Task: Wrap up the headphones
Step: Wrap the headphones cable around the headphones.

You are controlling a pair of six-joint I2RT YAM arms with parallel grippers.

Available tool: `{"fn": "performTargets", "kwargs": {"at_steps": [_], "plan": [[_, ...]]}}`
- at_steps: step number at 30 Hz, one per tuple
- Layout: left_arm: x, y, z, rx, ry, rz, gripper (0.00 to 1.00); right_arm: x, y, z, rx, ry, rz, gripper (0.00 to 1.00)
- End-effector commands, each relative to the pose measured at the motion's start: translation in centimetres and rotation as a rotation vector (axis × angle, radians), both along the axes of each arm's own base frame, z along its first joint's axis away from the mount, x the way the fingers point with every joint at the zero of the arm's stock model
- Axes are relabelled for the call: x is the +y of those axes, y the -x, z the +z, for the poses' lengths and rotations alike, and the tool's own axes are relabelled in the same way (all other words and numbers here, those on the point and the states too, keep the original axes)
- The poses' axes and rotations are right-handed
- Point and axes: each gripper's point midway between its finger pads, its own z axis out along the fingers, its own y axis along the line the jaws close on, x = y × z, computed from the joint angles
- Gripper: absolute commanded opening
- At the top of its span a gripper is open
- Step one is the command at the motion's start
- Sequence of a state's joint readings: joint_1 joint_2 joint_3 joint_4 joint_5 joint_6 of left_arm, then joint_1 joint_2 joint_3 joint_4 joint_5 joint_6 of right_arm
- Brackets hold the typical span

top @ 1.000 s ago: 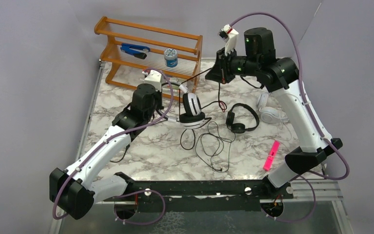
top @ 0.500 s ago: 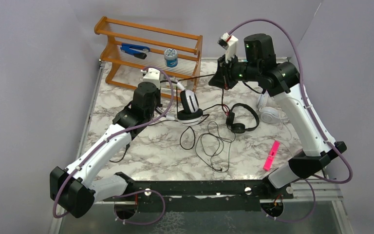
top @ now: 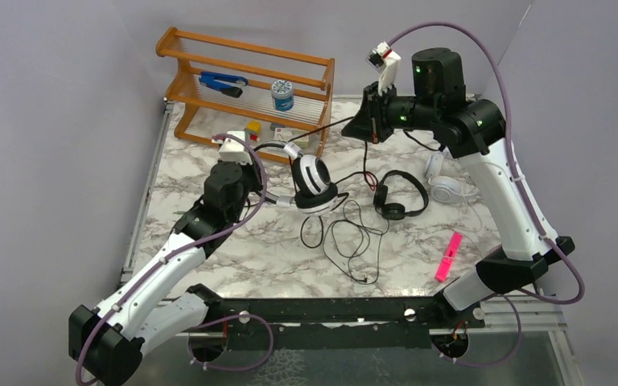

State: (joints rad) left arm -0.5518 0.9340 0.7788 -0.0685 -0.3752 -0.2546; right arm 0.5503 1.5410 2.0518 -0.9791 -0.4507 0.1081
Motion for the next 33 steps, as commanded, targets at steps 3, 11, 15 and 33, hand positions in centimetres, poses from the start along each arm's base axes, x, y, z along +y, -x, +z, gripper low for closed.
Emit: {"fn": "performTargets", "kwargs": {"at_steps": [3, 11, 15, 33], "plan": [[1.2, 0.3, -1.1, -0.012, 0.090, 0.068, 0.00, 0.8, 0.2, 4.0, -0.046, -0.107, 0.029, 0.01], [1.2, 0.8, -3.0, 0.022, 0.090, 0.059, 0.00, 0.7, -1.1, 5.6, -0.088, -0.112, -0.019, 0.01], [2.2, 0.5, -4.8, 0.097, 0.046, 0.135, 0.00, 1.7, -0.2, 6.7, -0.089, -0.151, 0.062, 0.01], [7.7, -1.5, -2.1, 0.124, -0.189, 0.483, 0.00, 1.1, 3.7, 1.3, 0.015, -0.039, 0.225, 0.01]]}}
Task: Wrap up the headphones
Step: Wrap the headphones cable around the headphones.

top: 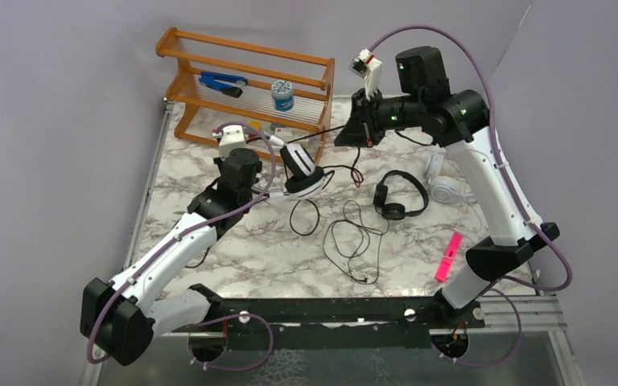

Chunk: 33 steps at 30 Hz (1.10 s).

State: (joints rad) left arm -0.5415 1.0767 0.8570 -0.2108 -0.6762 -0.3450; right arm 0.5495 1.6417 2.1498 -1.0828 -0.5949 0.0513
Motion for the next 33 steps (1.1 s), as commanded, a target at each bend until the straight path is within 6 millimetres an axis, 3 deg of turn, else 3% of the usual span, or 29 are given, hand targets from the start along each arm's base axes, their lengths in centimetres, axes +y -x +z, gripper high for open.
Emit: {"fn": "performTargets", "kwargs": {"at_steps": [1, 5, 11, 17, 21, 24, 27, 33], "plan": [[3.0, -0.1, 1.3, 0.002, -0.095, 0.163, 0.00, -0.3, 3.0, 2.5, -0.051, -0.066, 0.088, 0.01], [2.7, -0.8, 2.1, -0.012, -0.108, 0.188, 0.00, 1.7, 4.1, 3.0, 0.001, -0.129, 0.146, 0.01], [2.0, -2.4, 3.3, -0.040, -0.094, 0.239, 0.00, 5.8, 7.5, 5.2, 0.074, -0.302, 0.280, 0.02], [1.1, -4.1, 8.3, -0.148, 0.021, 0.284, 0.00, 8.5, 9.9, 2.5, 0.143, -0.285, 0.314, 0.04], [0.8, -4.8, 12.7, -0.246, 0.085, 0.288, 0.00, 8.4, 11.2, 1.8, 0.159, -0.292, 0.307, 0.04], [0.9, -5.0, 15.2, -0.304, 0.072, 0.274, 0.00, 6.9, 10.7, 1.5, 0.112, -0.229, 0.227, 0.04], [1.5, -4.4, 16.9, -0.362, 0.079, 0.274, 0.00, 5.4, 9.9, 1.1, 0.053, -0.167, 0.154, 0.04], [1.5, -3.6, 19.0, -0.423, 0.102, 0.232, 0.00, 4.7, 10.5, -1.1, 0.040, -0.096, 0.201, 0.05]]}}
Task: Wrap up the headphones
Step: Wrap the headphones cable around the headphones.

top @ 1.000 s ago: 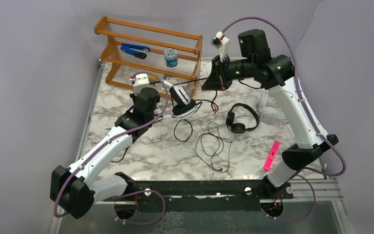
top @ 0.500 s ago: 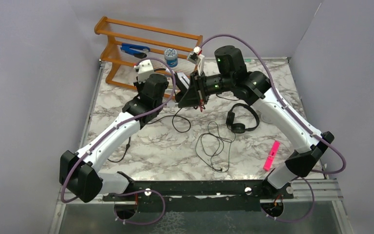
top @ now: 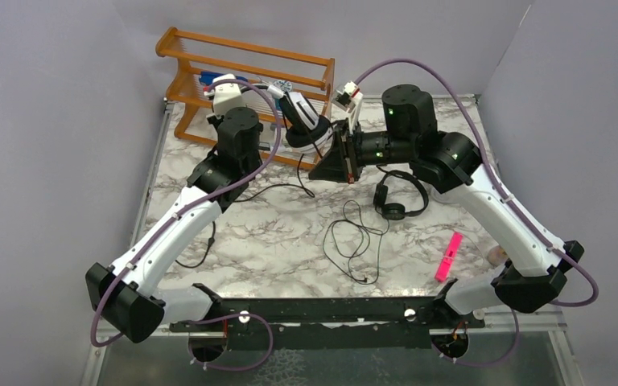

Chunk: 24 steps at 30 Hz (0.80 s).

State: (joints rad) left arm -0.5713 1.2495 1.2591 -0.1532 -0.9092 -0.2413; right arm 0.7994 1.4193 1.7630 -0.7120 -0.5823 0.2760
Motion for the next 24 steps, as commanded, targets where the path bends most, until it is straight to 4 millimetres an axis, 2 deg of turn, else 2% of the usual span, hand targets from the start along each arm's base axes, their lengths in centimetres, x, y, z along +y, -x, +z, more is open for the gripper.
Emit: {"fn": "performTargets", "kwargs": {"at_steps": [1, 7, 9, 10, 13, 16, 19, 22, 24], "plan": [[1.4, 0.7, 5.8, -0.187, 0.104, 0.040, 0.00, -1.0, 1.6, -1.2, -0.014, 0.074, 0.051, 0.05], [0.4, 0.8, 7.4, -0.235, 0.244, -0.004, 0.00, 1.7, 3.3, 1.1, 0.017, -0.144, 0.192, 0.06], [-0.6, 0.6, 7.9, -0.239, 0.292, -0.054, 0.00, 2.5, 2.7, 1.1, -0.015, -0.179, 0.192, 0.06], [-1.1, 0.6, 8.3, -0.237, 0.303, -0.082, 0.00, 2.5, 1.7, 1.0, -0.047, -0.159, 0.151, 0.06], [-1.7, 0.8, 8.9, -0.214, 0.281, -0.130, 0.00, 0.5, -2.0, 1.6, -0.171, -0.040, -0.072, 0.06], [-1.0, 1.5, 9.3, -0.213, 0.218, -0.139, 0.00, -2.1, -4.0, 2.5, -0.288, 0.066, -0.205, 0.09], [-1.3, 1.9, 9.5, -0.211, 0.092, -0.206, 0.00, -5.0, -6.3, 1.3, -0.339, 0.240, -0.338, 0.09], [-2.5, 2.3, 9.3, -0.209, -0.089, -0.330, 0.00, -5.1, -5.6, 1.4, -0.381, 0.254, -0.276, 0.09], [-1.9, 2.7, 9.1, -0.199, -0.142, -0.322, 0.00, -3.9, -4.0, 1.5, -0.368, 0.212, -0.169, 0.09]]}}
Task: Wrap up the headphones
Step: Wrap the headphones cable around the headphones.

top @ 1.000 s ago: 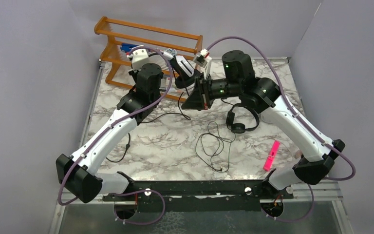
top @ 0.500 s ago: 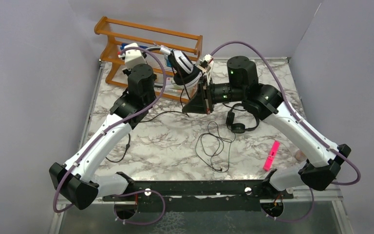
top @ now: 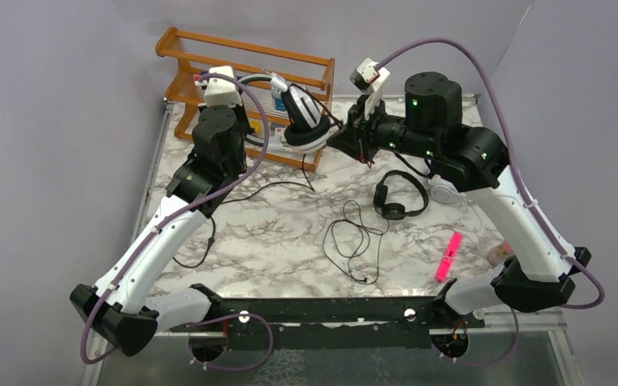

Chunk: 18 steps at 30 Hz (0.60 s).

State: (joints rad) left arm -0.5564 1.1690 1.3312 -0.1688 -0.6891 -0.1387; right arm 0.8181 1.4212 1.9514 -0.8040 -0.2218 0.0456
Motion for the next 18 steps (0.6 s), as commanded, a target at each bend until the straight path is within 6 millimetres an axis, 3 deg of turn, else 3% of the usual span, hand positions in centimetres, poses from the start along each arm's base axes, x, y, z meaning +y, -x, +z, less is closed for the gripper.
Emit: {"fn": "performTargets", "kwargs": {"at_steps": [1, 3, 5, 9, 14, 16, 18], "plan": [[0.3, 1.5, 3.7, -0.126, -0.117, -0.075, 0.00, 0.3, 1.9, -3.1, 0.020, 0.125, 0.130, 0.09], [1.3, 1.6, 3.8, -0.116, -0.108, -0.017, 0.00, 1.8, 3.9, -3.4, 0.037, 0.104, 0.240, 0.09], [1.0, 1.4, 4.1, -0.121, -0.142, -0.033, 0.00, 2.9, 5.1, -4.7, 0.042, 0.134, 0.292, 0.09], [-0.9, 1.4, 4.7, -0.150, -0.291, -0.167, 0.00, 2.5, 3.6, -6.4, 0.045, 0.245, 0.191, 0.09], [-0.9, 0.9, 3.1, -0.099, -0.269, -0.149, 0.00, 3.3, 4.9, -4.0, 0.039, 0.124, 0.241, 0.09], [-1.9, 0.8, 1.6, -0.056, -0.263, -0.198, 0.00, 2.1, 3.0, -3.1, -0.005, 0.108, 0.102, 0.10], [-3.0, 0.9, -0.7, 0.014, -0.254, -0.264, 0.00, -1.1, -0.7, -2.8, -0.069, 0.146, -0.176, 0.18]]}}
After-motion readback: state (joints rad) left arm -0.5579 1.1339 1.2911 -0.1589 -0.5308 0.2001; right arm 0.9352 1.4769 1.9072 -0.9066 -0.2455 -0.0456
